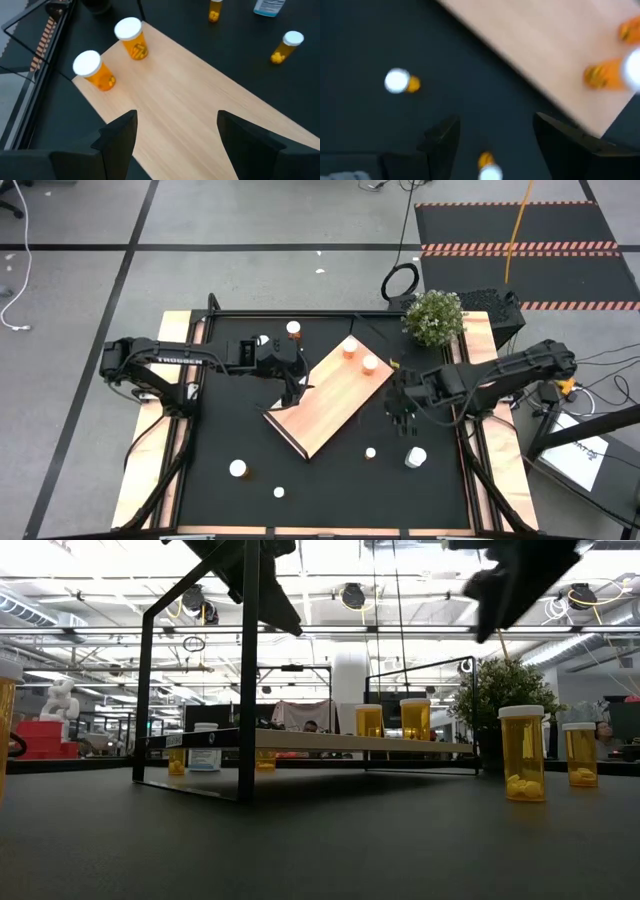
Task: Pick and place medicine bottles onto shelf by color
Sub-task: Put the small orange pill bottle on the shelf
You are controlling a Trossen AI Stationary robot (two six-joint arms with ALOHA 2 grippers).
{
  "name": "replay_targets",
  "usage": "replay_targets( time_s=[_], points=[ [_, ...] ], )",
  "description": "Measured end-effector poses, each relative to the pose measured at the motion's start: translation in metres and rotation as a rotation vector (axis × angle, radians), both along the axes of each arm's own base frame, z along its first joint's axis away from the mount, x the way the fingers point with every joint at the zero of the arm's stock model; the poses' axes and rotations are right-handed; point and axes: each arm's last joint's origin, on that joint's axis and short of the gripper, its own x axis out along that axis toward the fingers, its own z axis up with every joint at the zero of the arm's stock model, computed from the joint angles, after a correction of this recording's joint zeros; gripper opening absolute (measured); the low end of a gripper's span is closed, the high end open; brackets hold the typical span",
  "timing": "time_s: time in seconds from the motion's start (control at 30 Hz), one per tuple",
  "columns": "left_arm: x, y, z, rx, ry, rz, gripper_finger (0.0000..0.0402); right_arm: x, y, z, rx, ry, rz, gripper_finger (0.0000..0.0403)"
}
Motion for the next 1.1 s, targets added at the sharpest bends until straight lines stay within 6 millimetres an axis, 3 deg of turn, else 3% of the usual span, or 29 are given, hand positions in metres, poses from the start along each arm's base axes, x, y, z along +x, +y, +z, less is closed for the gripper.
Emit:
replay_targets(
  time_s=[0.37,0.83,1.1],
  points=[
    [0.001,-0.009,0.000,-0.013,-0.001,-0.017,0.0273,-0.013,0.023,-0.012,-0.011,0.161,-0.014,0.0247],
    [0.000,-0.020,-0.001,-0.038,0.012,-0.025,0.0273,-0.030,0.017,-0.060,-0.060,0.301,-0.028,0.0247],
    [0.000,-0.024,-0.001,-0.026,0.013,-0.022,0.0273,-0.032,0.010,-0.074,-0.067,0.322,-0.040,0.0247]
  ],
)
